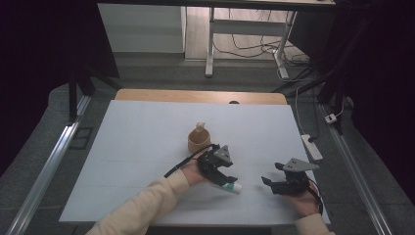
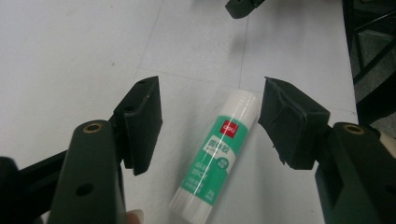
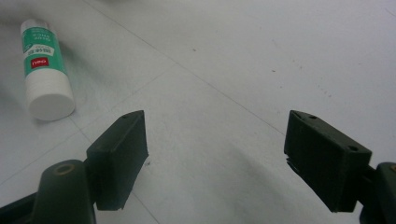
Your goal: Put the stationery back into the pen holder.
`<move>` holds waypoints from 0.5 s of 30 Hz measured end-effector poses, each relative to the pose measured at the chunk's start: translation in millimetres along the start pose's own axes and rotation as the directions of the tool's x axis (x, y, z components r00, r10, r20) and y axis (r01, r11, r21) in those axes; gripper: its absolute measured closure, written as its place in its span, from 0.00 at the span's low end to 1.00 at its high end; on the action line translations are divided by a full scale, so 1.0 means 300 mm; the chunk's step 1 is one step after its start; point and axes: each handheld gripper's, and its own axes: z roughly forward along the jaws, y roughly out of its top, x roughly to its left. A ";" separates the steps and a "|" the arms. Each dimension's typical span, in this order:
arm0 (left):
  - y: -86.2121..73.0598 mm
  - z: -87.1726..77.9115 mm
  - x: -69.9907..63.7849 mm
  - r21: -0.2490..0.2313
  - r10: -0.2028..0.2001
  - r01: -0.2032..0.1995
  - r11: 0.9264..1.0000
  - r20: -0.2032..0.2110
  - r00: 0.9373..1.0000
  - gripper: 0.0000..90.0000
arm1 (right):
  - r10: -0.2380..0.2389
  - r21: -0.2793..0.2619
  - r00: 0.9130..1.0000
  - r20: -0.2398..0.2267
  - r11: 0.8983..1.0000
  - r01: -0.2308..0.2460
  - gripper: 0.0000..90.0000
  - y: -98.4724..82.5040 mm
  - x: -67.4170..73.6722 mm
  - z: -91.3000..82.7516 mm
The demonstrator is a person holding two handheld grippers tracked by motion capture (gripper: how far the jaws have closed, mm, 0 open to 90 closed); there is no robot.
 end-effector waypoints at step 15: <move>-0.001 0.072 -0.011 0.059 0.015 -0.017 0.998 0.040 0.999 0.41 | 0.001 0.002 1.000 -0.007 1.000 -0.001 0.23 -0.002 0.000 0.001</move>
